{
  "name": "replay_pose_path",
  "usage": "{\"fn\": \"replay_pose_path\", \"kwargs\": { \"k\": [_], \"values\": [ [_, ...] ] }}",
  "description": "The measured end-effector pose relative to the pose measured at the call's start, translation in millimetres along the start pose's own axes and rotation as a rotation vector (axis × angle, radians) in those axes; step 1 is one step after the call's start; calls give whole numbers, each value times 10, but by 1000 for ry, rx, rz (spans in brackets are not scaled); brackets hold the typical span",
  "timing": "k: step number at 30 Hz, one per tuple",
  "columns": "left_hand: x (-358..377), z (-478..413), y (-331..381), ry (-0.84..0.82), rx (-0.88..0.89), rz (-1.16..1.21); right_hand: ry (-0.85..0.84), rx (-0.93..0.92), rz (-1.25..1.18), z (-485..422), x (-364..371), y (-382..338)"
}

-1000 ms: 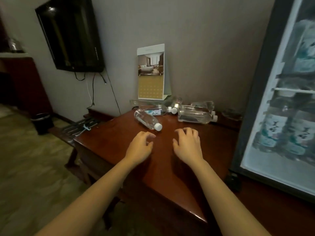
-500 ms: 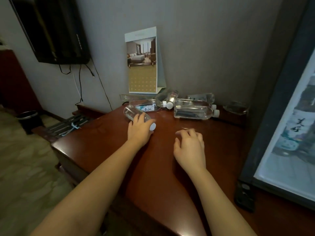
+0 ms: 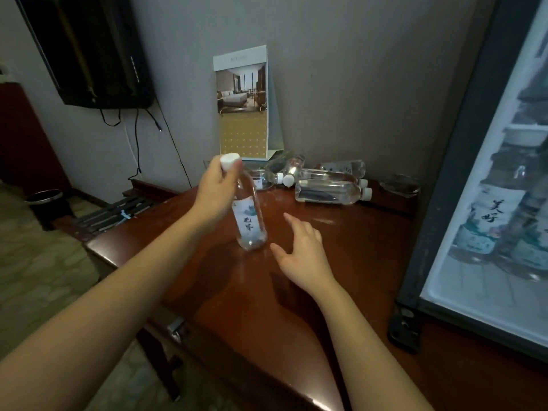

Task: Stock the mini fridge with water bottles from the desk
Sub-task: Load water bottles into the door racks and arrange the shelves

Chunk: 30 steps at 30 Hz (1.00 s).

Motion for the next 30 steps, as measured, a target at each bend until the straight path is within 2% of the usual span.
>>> {"fn": "replay_pose_path", "kwargs": {
  "k": [1, 3, 7, 12, 17, 25, 30],
  "values": [
    [-2, 33, 52, -4, -72, 139, -48, -7, -47, 18, -3, -5],
    [29, 134, 152, -57, -105, 291, -166, 6, -190, 60, -20, -7],
    [144, 223, 237, -70, -86, 402, -357, 18, -395, 120, 14, 38],
    [178, 315, 278, -25, -120, 447, -326, -9, -308, 144, 30, 14],
    [271, 522, 419, -184, -145, 524, -323, -16, -223, 209, -75, 7],
    [214, 798, 643, -237, -183, 491, -293, 68, -244, 525, -131, 50],
    [208, 917, 826, -313, -143, 463, -292, 108, -284, 754, -235, 92]
  ]
}}
Point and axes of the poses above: each hand's wrist, its own z-axis away from the middle knuckle, its own x-axis out of the palm, y = z × x, the point moved 2 cm from there along -z, towards the middle knuckle, and after that the axes turned 15 degrees about x, right-handed, at the moved point
